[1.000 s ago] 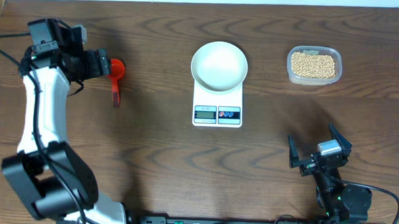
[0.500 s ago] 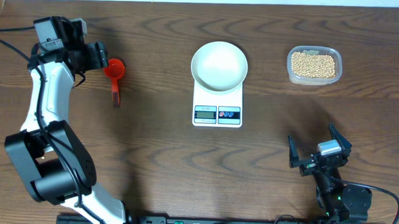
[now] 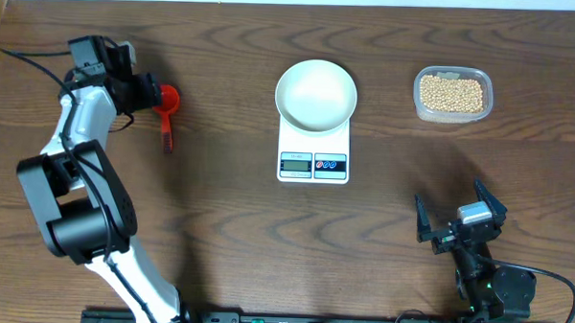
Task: Scoop item into bowl and weigh 50g on scale
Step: 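Reach the left gripper forward to the red scoop's bowl, then close the left gripper on the red scoop's rim and lift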
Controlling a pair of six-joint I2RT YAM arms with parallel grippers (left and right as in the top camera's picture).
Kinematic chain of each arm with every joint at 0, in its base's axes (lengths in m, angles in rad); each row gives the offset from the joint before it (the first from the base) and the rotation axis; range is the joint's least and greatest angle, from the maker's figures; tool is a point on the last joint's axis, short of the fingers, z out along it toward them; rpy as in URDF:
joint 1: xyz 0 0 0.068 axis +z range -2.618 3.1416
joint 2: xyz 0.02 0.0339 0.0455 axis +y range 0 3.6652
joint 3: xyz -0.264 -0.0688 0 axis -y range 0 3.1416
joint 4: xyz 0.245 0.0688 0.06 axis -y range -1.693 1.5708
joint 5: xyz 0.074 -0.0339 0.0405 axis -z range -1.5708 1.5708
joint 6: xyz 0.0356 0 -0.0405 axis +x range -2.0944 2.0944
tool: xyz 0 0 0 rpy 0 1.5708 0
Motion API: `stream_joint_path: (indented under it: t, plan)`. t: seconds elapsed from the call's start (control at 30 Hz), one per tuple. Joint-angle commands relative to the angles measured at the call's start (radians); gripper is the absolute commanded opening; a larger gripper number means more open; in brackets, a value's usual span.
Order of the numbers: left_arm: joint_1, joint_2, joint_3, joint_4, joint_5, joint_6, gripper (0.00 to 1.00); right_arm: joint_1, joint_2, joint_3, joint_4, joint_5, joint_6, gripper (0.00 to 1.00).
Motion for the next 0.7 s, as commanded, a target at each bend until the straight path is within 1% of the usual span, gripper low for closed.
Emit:
stream_joint_path:
  t: [0.0, 0.1, 0.23, 0.43, 0.53, 0.67]
  plan:
    - [0.002, 0.035, 0.018, 0.014, -0.013, -0.010, 0.67, 0.006, -0.006, -0.002, -0.006, 0.004, -0.007, 0.99]
    - [-0.002, 0.067, 0.017, 0.025, -0.013, -0.013, 0.63, 0.006, -0.006, -0.002, -0.006, 0.004, -0.007, 0.99]
    - [-0.014, 0.091, 0.017, 0.036, -0.013, -0.013, 0.61, 0.006, -0.006, -0.002, -0.006, 0.004, -0.007, 0.99]
    - [-0.034, 0.100, 0.017, 0.051, -0.016, -0.013, 0.53, 0.006, -0.006, -0.002, -0.006, 0.004, -0.007, 0.99]
    - [-0.039, 0.104, 0.017, 0.053, -0.060, -0.014, 0.45, 0.006, -0.006, -0.002, -0.006, 0.004, -0.007, 0.99]
    - [-0.040, 0.107, 0.017, 0.055, -0.079, -0.025, 0.41, 0.006, -0.006, -0.002, -0.006, 0.004, -0.007, 0.99]
